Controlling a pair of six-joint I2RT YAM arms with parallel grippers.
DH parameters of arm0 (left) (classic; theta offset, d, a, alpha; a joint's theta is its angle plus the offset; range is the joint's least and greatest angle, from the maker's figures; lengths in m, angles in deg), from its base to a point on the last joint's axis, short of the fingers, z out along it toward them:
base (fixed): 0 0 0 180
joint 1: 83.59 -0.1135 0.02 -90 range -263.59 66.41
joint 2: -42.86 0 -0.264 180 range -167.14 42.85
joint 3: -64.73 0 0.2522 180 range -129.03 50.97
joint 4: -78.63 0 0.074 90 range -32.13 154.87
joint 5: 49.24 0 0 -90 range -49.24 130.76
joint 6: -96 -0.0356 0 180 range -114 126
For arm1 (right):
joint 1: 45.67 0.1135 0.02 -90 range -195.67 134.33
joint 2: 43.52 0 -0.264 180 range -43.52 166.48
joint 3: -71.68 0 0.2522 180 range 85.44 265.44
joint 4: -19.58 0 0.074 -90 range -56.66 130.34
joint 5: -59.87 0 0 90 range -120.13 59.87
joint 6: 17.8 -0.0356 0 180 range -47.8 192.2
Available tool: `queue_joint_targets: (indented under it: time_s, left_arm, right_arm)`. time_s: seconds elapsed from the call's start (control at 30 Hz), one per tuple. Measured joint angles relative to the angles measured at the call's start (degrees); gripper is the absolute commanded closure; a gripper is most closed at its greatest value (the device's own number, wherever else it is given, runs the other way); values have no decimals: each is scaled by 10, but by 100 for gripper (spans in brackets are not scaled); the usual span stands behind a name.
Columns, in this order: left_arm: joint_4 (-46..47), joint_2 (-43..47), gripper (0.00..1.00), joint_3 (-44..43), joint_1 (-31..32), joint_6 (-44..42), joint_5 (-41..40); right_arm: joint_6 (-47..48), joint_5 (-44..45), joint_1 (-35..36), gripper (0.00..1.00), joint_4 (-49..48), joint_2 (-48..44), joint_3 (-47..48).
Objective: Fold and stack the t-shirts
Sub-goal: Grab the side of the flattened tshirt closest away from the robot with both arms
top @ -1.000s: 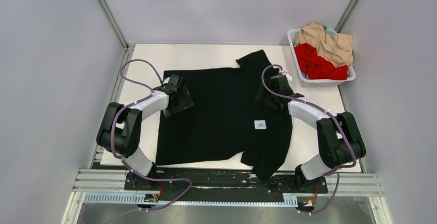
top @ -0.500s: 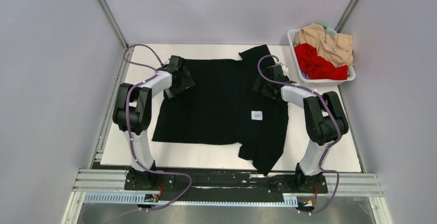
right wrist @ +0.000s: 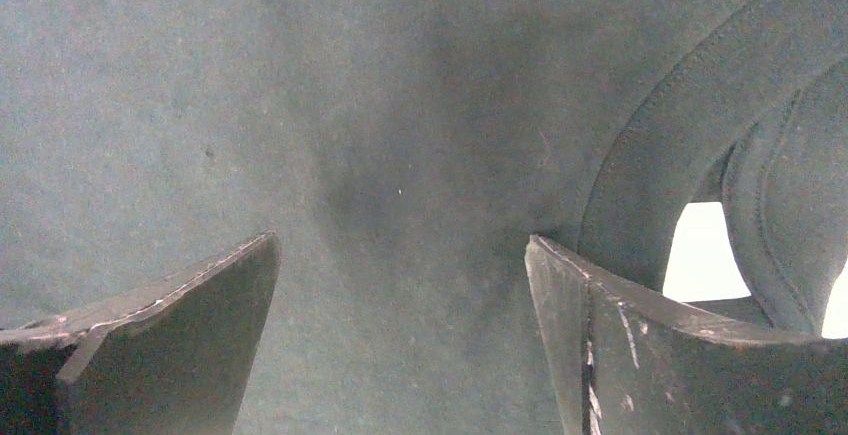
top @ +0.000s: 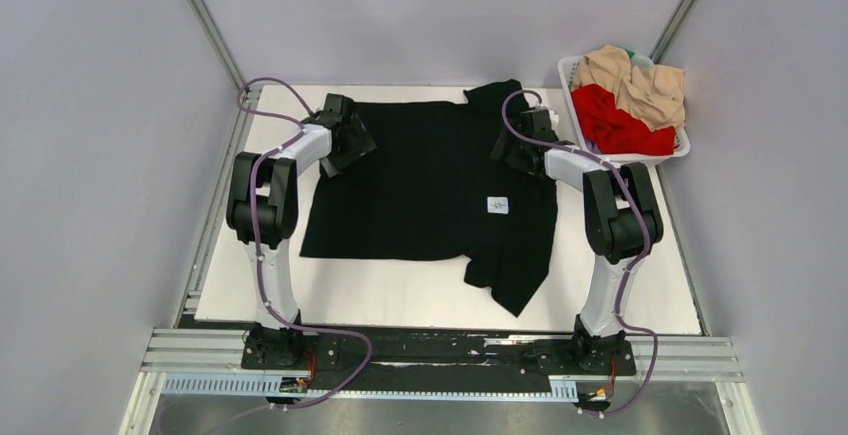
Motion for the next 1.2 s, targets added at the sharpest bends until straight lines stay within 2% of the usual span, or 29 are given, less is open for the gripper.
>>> queue_joint_targets:
  time_s: [0.13, 0.23, 0.4, 0.5, 0.57, 0.77, 0.97, 1.13, 1.2]
  left_arm:
    - [-4, 24, 0, 24, 6, -2, 7]
    - [-21, 79, 0, 62, 22, -6, -4]
    - [-26, 269, 0, 182, 71, -3, -25]
    - [-34, 389, 0, 264, 81, 8, -31]
    - [-47, 450, 0, 320, 77, 19, -39]
    - [-141, 537, 0, 429, 74, 59, -75]
    - [-208, 632, 0, 500, 74, 122, -139]
    - [-203, 616, 14, 526, 59, 158, -155]
    - [-191, 594, 16, 528, 48, 169, -155]
  right_arm:
    - [3, -5, 0, 0, 9, -40, -29]
    - [-2, -5, 0, 0, 19, -140, -91]
    - [-31, 5, -1, 0, 10, -384, -217]
    - [-53, 4, -5, 0, 1, -505, -299]
    - [-66, -3, -9, 0, 3, -551, -346]
    - [-81, -26, -12, 0, 44, -607, -439]
    - [-79, -30, -12, 0, 56, -641, -447]
    - [-76, -30, -12, 0, 56, -641, -447]
    - [-74, -30, -12, 0, 56, -638, -447]
